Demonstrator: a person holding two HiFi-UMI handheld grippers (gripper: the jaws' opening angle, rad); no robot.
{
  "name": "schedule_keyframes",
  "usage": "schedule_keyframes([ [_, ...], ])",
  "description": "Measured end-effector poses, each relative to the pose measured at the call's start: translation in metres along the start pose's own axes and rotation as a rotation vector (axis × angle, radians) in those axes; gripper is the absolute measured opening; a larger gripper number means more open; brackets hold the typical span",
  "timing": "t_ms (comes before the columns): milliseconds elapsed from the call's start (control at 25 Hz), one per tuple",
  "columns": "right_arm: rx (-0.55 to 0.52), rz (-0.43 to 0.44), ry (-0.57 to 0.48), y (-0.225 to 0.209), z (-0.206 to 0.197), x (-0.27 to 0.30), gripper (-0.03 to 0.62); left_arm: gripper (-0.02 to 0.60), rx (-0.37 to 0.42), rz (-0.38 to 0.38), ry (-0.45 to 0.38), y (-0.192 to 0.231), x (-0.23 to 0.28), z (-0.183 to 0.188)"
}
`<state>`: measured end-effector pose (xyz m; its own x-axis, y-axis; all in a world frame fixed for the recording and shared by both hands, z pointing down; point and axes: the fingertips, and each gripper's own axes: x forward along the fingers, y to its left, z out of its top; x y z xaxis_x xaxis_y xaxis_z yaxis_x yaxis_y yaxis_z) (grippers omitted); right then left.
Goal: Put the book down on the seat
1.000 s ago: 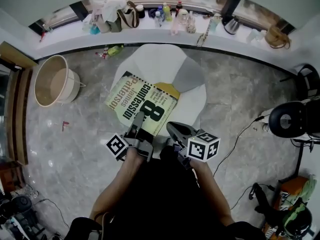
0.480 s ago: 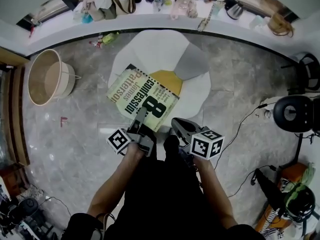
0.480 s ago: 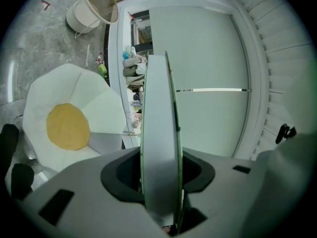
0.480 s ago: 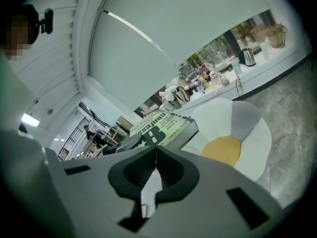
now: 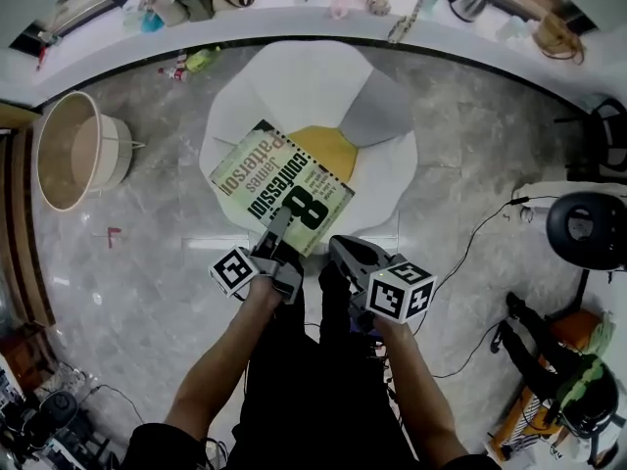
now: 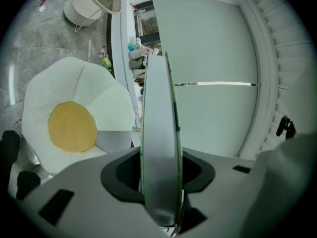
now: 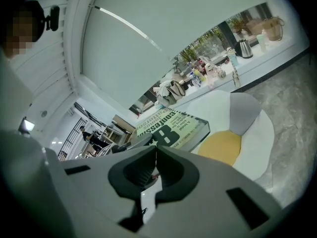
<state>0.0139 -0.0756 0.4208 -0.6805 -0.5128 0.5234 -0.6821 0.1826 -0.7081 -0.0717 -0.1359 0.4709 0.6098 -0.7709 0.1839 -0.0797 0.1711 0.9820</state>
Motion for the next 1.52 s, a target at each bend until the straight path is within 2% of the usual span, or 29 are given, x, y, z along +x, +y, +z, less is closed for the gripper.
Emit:
schedule_keyframes([
  [160,0.04,-0.009,-0.001,-0.029,-0.009,0.011,0.015,0.172,0.046,0.017,0.031,0.042,0.018,0.0],
  [520,0.052,-0.048,0.05,-0.1,-0.046,0.041,0.015,0.172,0.016,0.017,0.054,0.133,0.044,-0.015],
  [680,0.038,-0.053,0.057,-0.123,-0.053,0.066,0.015,0.172,-0.006,0.059,0.056,0.179,0.05,-0.007],
  [800,0.036,-0.041,0.063,-0.138,-0.057,0.084,0.015,0.172,-0.028,0.057,0.038,0.201,0.06,0.003],
  [1040,0.057,-0.023,0.069,-0.189,-0.063,0.115,0.015,0.172,0.0,0.081,0.034,0.264,0.093,0.01],
  [1320,0.02,-0.008,0.121,-0.224,-0.088,0.142,0.015,0.172,-0.009,0.064,0.036,0.315,0.108,0.009],
  [1520,0.013,0.025,0.183,-0.221,-0.112,0.164,0.015,0.172,-0.018,0.075,0.051,0.355,0.117,0.01],
])
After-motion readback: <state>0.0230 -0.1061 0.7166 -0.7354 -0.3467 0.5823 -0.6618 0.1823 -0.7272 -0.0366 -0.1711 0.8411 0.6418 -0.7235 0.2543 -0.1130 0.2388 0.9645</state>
